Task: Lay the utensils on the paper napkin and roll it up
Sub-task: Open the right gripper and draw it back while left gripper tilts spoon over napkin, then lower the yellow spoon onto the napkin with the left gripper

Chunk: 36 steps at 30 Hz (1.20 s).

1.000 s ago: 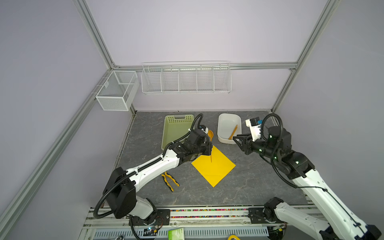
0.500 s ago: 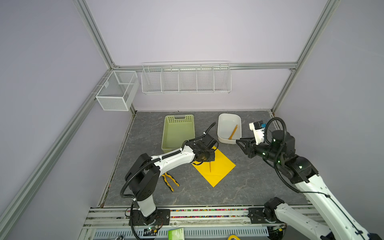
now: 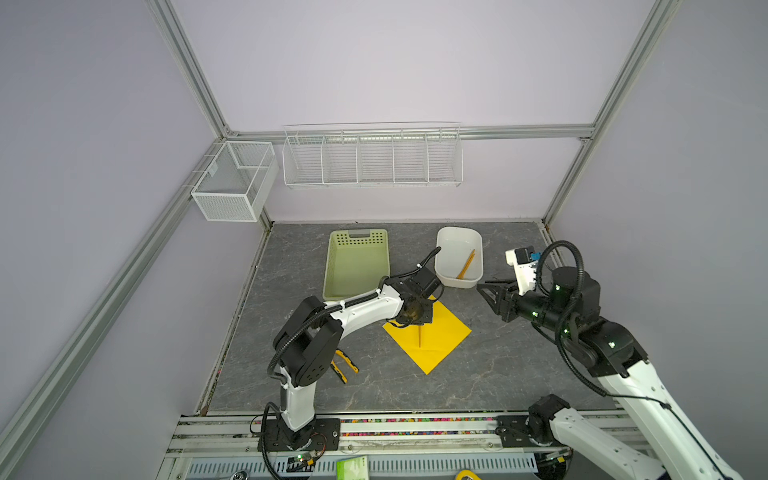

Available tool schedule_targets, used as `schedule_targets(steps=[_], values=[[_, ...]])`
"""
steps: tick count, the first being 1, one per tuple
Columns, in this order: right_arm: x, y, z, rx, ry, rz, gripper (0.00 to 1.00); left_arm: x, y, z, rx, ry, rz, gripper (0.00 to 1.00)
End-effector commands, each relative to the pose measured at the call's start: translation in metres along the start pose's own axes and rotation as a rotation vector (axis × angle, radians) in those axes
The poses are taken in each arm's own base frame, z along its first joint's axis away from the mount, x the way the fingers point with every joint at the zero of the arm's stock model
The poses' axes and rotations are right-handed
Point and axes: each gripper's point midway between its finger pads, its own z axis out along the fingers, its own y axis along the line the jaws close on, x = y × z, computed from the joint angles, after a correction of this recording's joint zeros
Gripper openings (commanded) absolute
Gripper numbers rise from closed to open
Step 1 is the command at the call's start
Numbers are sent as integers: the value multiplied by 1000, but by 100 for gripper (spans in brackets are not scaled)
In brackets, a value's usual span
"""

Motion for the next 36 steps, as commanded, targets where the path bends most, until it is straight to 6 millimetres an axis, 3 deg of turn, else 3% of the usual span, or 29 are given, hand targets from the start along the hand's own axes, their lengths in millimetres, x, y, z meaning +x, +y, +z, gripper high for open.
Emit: schedule_targets(steps=[1,16,36], values=[[9,-7,-1,23,14,30,35,0,0,3,-20,11,19,0],[14,-7,-15,36,-9,59,36,6,6,19,-45,52,-6,0],[13,-8,-12,40,-6,65,36,0,7,27,-33,57,-19,0]])
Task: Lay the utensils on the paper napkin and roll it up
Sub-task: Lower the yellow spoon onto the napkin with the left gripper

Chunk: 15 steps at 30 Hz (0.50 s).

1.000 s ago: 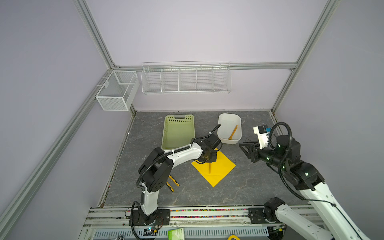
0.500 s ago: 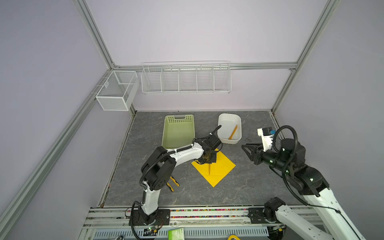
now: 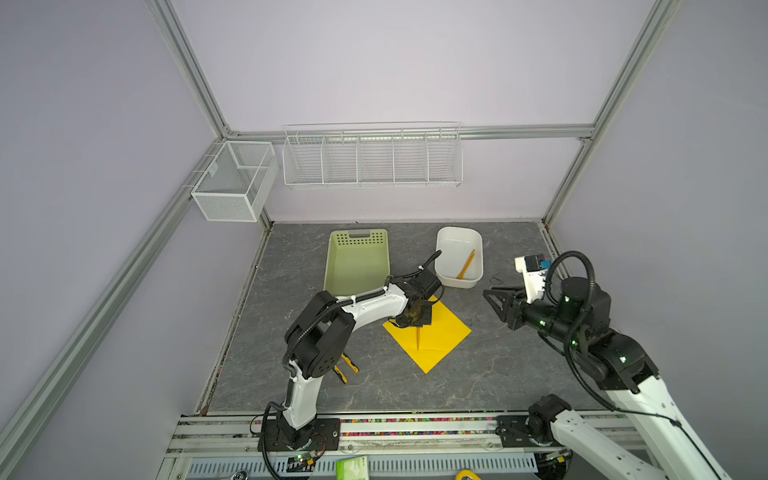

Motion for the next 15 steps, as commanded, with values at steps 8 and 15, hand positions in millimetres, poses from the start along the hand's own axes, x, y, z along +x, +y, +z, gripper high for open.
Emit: schedule_targets(steps=[8,15], values=[[4,-6,5,19,16,14,36,-11,-7,-7,13,-14,-9,0],[7,-9,6,32,26,4,36,-12,-7,-5,6,-11,-20,0]])
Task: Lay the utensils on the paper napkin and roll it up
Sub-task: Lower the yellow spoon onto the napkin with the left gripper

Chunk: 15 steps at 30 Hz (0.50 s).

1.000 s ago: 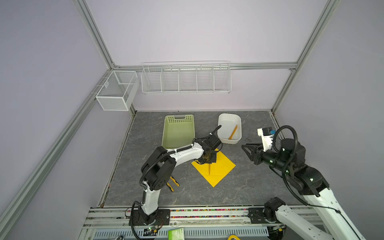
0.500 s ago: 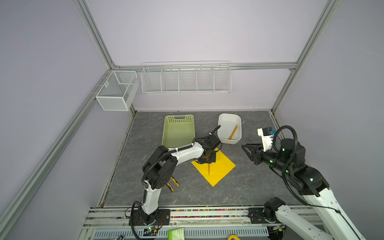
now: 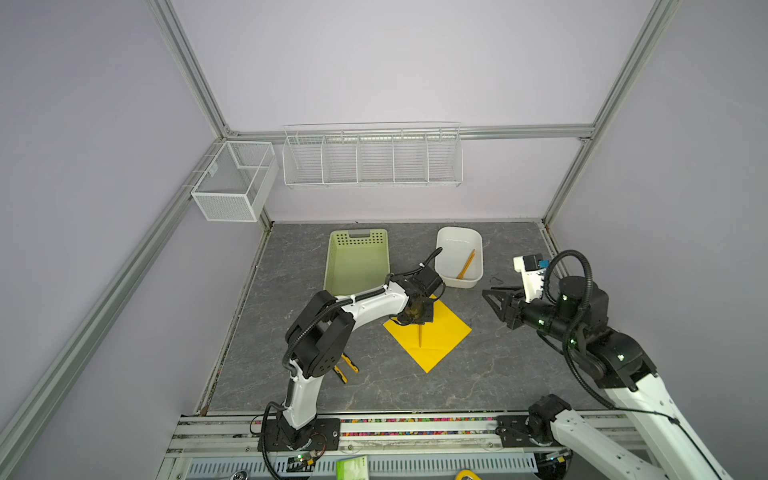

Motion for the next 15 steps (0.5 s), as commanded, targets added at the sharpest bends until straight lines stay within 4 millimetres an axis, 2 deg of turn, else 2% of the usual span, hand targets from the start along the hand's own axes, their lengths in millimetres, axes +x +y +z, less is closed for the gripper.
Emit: schedule_targets(steps=[1,15], values=[[5,-7,3,27,16,2,36,-5,0,2,-13,3,-19,0],[8,-9,5,35,22,-7,36,-8,8,17,-22,16,-49,0]])
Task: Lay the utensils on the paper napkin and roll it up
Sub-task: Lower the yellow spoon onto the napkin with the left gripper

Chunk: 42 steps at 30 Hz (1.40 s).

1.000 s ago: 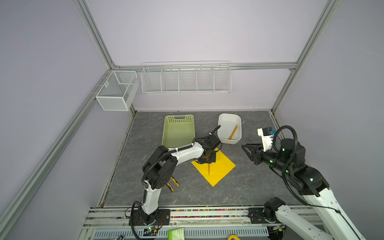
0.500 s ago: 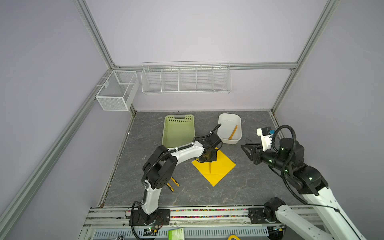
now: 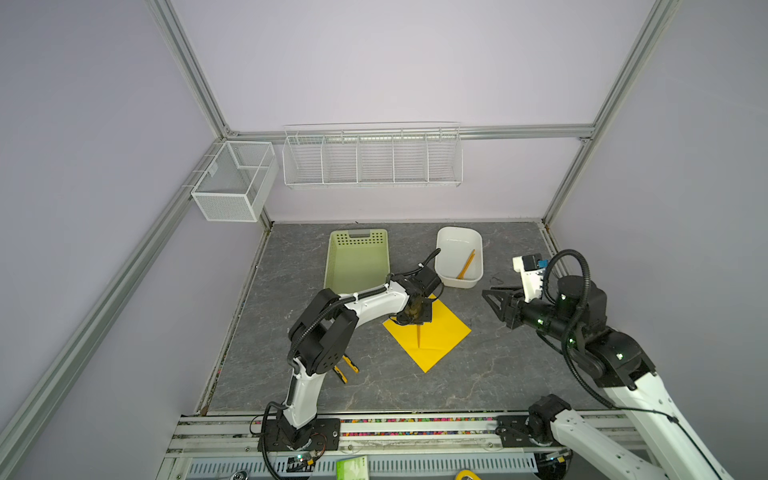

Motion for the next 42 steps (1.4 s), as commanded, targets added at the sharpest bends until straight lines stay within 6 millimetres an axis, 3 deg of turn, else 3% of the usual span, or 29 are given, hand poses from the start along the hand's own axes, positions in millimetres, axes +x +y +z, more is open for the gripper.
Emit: schedule_targets(steps=[1,15,31,42], values=[[6,-6,3,20,17,-10,36,-7,-1,6,-4,-1,-23,0],[10,-7,4,18,25,-11,37,-4,-2,14,-4,28,-15,8],[10,-6,1,15,18,-9,38,-5,-3,7,0,20,-26,18],[9,-4,-4,11,8,-10,39,-8,-4,3,8,1,-46,12]])
